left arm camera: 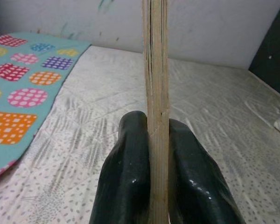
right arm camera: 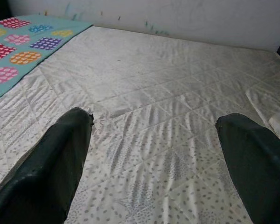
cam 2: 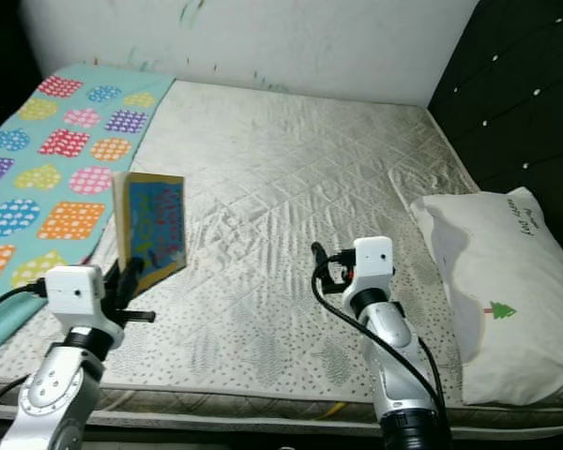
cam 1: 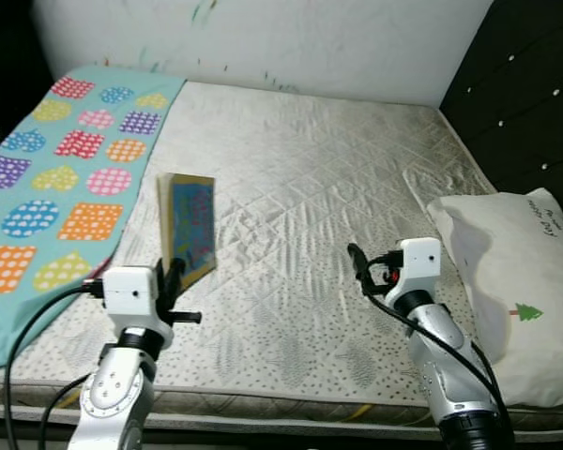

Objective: Clean up the room

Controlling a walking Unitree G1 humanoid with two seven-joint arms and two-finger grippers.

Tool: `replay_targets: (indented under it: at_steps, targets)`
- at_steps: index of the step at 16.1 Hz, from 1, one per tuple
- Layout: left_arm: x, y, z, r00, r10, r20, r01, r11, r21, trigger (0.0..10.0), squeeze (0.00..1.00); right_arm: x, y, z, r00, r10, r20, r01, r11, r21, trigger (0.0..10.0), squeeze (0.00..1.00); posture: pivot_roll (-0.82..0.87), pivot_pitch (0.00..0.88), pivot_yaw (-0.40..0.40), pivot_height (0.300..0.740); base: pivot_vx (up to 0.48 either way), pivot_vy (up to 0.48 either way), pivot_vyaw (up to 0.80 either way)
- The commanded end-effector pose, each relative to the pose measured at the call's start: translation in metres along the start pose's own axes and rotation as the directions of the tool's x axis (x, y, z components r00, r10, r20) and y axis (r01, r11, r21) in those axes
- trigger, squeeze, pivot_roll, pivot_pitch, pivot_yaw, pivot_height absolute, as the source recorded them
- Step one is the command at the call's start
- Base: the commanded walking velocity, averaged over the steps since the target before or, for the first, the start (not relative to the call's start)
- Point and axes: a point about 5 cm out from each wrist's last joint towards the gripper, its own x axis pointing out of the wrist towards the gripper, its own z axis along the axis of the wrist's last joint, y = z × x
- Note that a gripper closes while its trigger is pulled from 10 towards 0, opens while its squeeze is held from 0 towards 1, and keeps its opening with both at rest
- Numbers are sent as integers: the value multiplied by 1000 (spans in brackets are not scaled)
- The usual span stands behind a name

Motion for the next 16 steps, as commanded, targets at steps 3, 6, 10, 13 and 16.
replay_targets:
  at_steps: [3, 6, 10, 13, 16]
  targets:
    - [5, -5, 9, 999, -15, 46, 15, 1000, -1, 10000, 0, 1, -4, 3, 1000, -12, 10, 12, 1000, -1, 10000, 0, -37, 80, -95, 740, 0, -285, 0]
    - [5, -5, 9, 999, -17, 48, 17, 1000, 1, 10000, 0, 2, -2, 5, 1000, -4, 17, 4, 1000, 2, 10000, 0, -36, 75, -95, 740, 0, -286, 0]
    - [6, -5, 9, 999, -19, 47, 19, 1000, 1, 10000, 0, 3, -2, 5, 1000, -2, 19, 2, 1000, 4, 10000, 0, -36, 72, -94, 740, 0, -286, 0]
    - [5, -6, 9, 999, -22, 46, 22, 1000, -1, 10000, 0, 2, -2, 5, 1000, -1, 20, 1, 1000, 4, 10000, 0, -38, 71, -93, 740, 0, -287, 0]
    - [6, -6, 9, 999, -24, 46, 25, 1000, -2, 10000, 0, 2, -2, 5, 1000, -3, 20, 3, 1000, 6, 10000, 0, -38, 75, -95, 740, 0, -287, 0]
